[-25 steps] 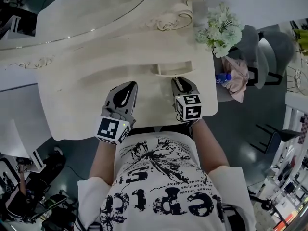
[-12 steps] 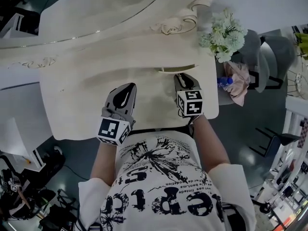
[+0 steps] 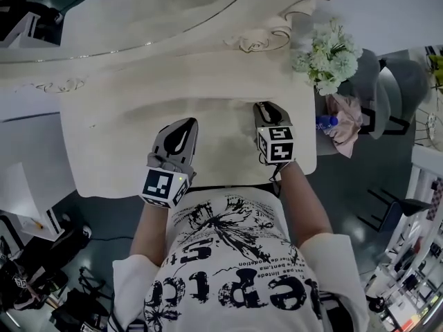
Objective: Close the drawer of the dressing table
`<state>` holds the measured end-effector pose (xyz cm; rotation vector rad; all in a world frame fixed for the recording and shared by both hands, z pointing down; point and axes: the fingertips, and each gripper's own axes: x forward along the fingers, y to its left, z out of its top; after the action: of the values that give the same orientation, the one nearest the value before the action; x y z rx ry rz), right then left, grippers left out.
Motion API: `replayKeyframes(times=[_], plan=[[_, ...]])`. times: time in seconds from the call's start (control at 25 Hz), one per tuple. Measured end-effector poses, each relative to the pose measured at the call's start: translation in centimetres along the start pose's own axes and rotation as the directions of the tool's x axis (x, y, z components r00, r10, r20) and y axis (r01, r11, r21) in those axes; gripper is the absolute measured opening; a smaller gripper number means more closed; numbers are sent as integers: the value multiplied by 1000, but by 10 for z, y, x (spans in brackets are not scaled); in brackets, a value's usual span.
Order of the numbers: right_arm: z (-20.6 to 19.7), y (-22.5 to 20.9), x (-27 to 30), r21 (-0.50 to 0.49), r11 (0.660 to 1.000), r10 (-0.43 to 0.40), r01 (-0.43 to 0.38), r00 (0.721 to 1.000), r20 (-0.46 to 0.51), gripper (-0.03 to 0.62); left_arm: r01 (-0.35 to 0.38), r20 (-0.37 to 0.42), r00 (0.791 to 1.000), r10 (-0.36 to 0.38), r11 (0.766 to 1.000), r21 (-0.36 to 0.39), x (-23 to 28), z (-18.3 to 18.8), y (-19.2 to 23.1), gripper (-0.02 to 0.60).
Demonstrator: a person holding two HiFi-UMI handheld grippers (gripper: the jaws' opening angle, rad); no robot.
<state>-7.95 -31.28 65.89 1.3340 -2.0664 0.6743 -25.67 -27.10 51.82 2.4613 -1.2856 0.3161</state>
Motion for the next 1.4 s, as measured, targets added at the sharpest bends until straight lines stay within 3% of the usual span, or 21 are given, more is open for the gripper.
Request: replayKeyframes(times=[0.8, 1.08, 1.24, 1.4], plan=[[18, -2, 10, 24, 1000, 3, -3, 1000, 20, 109, -35, 5, 999, 35, 999, -5, -12, -1, 6, 18], [20, 2, -30, -56, 997, -53, 55, 998, 31, 129, -48, 33, 998, 48, 999, 1, -22, 8, 4, 18], [37, 19, -58, -90, 995, -27, 37, 994, 106, 118, -44, 43, 998, 44, 999, 5, -24, 11, -1, 18], [73, 30, -89, -68, 997, -6, 23, 970, 244, 42, -27, 74, 997, 26, 1000, 13, -27, 23, -6, 18]])
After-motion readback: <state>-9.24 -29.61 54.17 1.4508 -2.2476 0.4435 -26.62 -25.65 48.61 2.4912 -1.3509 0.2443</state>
